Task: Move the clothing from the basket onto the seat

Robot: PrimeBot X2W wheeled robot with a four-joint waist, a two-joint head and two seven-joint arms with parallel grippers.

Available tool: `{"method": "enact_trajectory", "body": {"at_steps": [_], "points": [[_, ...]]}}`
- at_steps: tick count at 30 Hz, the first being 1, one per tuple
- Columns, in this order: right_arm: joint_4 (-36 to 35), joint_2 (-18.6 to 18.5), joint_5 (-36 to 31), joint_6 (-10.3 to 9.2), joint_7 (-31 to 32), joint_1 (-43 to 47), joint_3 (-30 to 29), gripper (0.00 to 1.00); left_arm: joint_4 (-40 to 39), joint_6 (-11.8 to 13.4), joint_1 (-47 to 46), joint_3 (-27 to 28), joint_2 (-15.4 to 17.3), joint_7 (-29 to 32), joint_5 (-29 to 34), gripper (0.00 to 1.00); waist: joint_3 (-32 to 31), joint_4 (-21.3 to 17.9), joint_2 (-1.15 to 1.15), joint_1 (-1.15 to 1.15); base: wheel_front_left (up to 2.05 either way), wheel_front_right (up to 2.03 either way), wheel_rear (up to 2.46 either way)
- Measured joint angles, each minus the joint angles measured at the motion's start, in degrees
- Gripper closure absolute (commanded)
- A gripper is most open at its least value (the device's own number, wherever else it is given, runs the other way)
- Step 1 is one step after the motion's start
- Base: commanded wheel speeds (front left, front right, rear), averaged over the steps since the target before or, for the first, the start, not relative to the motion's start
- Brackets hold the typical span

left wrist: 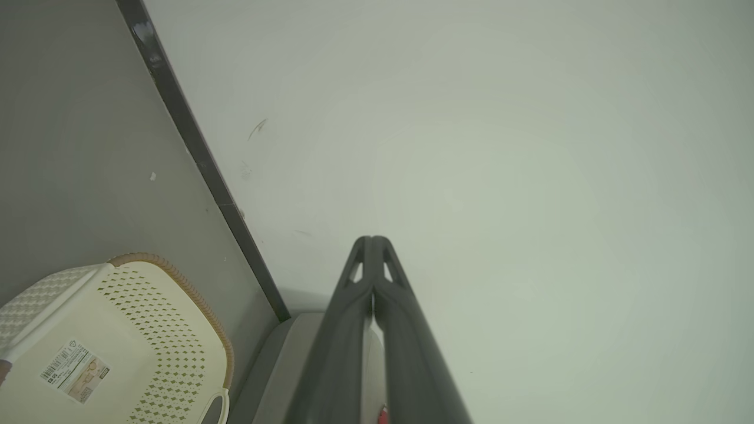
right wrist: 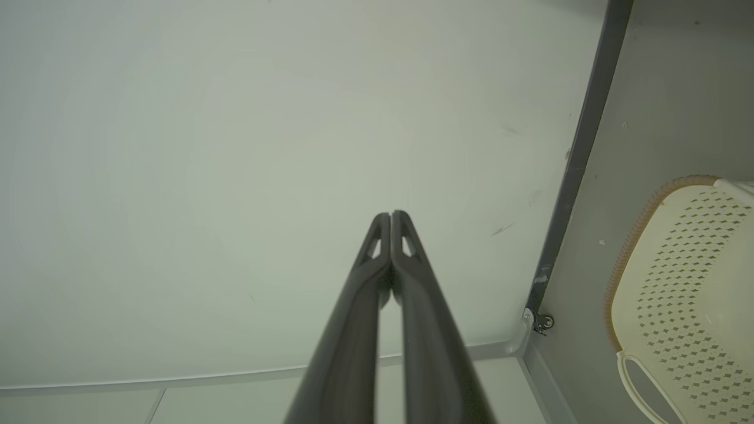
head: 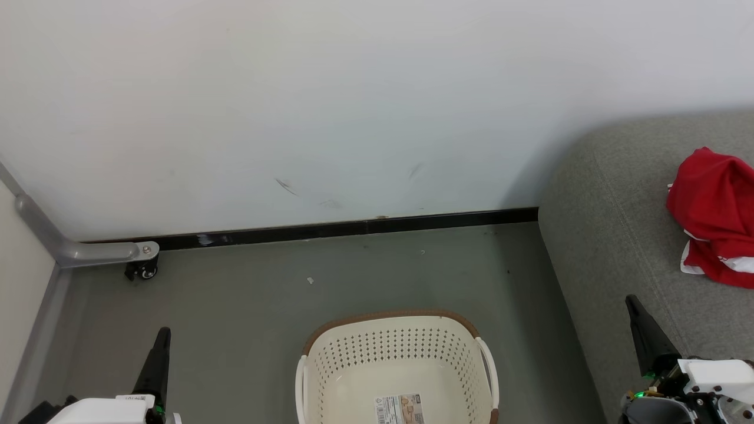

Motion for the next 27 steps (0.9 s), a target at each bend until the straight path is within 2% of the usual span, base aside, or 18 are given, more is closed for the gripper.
{"method": "enact_trajectory", "body": {"at_steps": [27], "points": [[0.0, 0.1, 0.0, 0.0, 0.0, 0.0, -0.3, 1.0, 0.1, 0.0, -0.2, 0.0, 0.0, 0.0, 0.0, 1.0, 0.0, 0.0, 0.0, 0.0, 0.0, 0.0, 0.0]]}}
